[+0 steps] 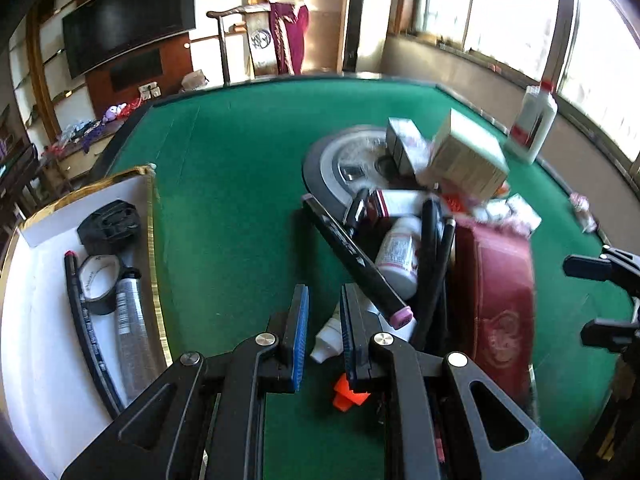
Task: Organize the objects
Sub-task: 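Move both tools back to the pile toward the pink-capped marker and clear pen, then grasp the white plastic bottle with the left tool while the right tool grasps the clear pen, then carry the white bottle and clear pen over the white tray with both tools, then lower the bottle and pen into the tray and open both tools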
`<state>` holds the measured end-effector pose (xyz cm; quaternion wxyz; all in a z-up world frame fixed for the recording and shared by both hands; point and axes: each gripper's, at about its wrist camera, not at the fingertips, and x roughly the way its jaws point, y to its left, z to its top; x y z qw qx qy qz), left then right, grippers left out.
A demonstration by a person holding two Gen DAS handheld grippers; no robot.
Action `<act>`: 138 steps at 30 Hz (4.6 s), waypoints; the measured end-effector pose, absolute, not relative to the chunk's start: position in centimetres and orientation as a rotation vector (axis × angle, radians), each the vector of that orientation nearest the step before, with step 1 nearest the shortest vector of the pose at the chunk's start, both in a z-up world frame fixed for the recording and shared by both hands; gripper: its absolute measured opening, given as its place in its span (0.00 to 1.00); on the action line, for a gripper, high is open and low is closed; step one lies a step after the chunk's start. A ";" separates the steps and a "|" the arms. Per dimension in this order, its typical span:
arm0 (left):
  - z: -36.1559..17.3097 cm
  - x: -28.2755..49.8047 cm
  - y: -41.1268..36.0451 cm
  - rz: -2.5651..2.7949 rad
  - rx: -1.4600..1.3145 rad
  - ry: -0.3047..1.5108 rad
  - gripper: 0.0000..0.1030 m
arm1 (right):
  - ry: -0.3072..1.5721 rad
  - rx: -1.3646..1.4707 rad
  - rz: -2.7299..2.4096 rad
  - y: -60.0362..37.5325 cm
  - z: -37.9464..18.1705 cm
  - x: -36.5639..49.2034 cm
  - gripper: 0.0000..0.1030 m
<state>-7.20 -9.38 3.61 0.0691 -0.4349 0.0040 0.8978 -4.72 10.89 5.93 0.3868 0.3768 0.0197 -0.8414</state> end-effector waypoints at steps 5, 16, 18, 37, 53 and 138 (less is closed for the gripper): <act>2.6 -7.4 -7.8 2.696 -1.352 0.132 0.12 | -0.062 1.020 -2.102 12.8 4.5 -6.5 0.72; 2.2 -8.0 -6.1 2.629 -1.395 0.233 0.14 | -0.093 1.048 -1.981 13.2 3.2 -5.7 0.72; 2.1 -8.3 -5.8 2.623 -1.401 0.254 0.16 | -0.069 1.061 -1.971 12.8 2.9 -5.4 0.72; 1.6 -7.7 -8.3 2.714 -1.438 0.123 0.21 | 0.490 1.133 -2.094 7.3 0.5 0.7 0.63; 0.7 -8.6 -8.1 2.734 -1.503 0.124 0.21 | 0.449 1.188 -2.151 13.4 1.4 -1.0 0.07; 2.1 -4.4 -29.9 3.155 -1.573 -0.785 0.21 | 0.085 1.235 -1.748 -20.3 2.7 -9.9 0.09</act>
